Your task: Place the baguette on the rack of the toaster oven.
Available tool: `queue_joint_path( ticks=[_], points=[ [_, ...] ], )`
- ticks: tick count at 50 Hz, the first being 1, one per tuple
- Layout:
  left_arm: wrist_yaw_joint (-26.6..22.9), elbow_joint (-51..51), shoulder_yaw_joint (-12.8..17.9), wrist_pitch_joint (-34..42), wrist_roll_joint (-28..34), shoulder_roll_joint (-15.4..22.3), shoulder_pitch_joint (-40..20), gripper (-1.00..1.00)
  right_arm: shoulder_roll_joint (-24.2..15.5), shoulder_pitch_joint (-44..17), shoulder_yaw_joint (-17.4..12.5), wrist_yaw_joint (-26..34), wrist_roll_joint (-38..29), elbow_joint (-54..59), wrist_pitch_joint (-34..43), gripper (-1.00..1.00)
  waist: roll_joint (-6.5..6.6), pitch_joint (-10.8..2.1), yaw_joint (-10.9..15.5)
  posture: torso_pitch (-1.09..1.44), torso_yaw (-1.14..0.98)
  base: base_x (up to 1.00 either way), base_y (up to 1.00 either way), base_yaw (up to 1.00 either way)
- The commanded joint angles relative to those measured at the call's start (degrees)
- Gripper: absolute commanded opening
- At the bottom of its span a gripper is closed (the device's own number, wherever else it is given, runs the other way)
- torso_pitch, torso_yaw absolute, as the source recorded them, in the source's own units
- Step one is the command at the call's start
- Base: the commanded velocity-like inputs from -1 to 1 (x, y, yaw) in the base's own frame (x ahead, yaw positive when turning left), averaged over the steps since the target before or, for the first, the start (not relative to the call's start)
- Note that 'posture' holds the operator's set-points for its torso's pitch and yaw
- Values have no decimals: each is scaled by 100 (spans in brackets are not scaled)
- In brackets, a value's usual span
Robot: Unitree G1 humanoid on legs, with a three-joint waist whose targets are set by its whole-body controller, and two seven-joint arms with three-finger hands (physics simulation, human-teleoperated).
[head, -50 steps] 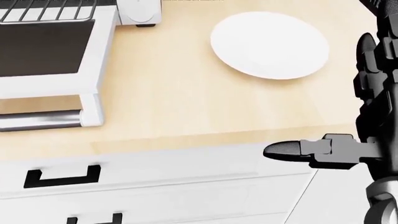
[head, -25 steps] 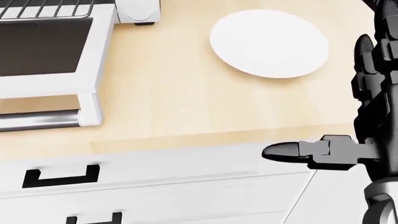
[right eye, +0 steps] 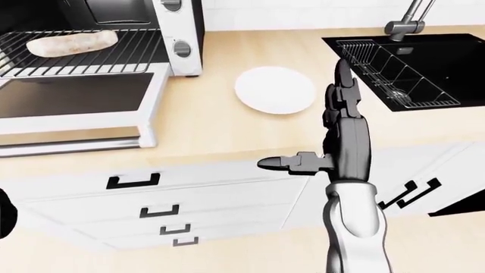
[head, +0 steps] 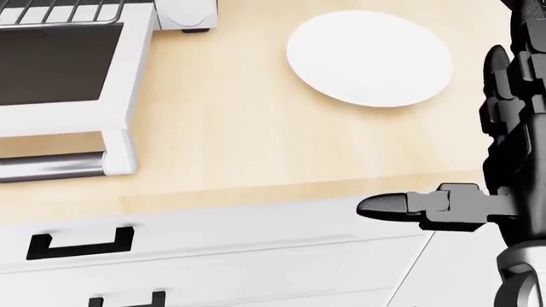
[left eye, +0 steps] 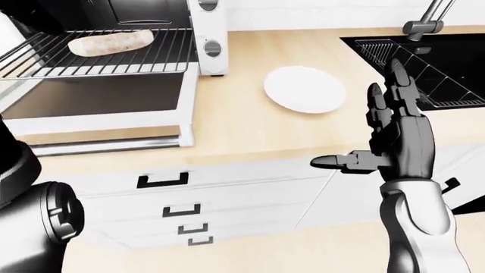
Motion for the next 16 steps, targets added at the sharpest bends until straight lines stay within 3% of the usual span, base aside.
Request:
queue_joint_path(
  ticks=[1,6,9,16],
  points=[
    [-122,-228,101,149,-48,125,-238,100,-39,-141,-19,-16,-14,-189,-119,100,25,-140,4,6,0,0,0,0],
    [-348,-662,81,649,-239,91,-581,100,-63,-237,10,-17,-43,-208,-12,100,17,-118,7,6,0,0,0,0],
    [-497,-1066,85,1422,-476,-166,-821,100,-79,-308,27,-14,-54,-251,83,100,-2,-101,16,6,0,0,0,0],
    [-802,-2373,290,3378,-893,-234,-525,100,-108,-456,93,-3,-89,-318,226,100,13,-75,12,6,0,0,0,0]
  ],
)
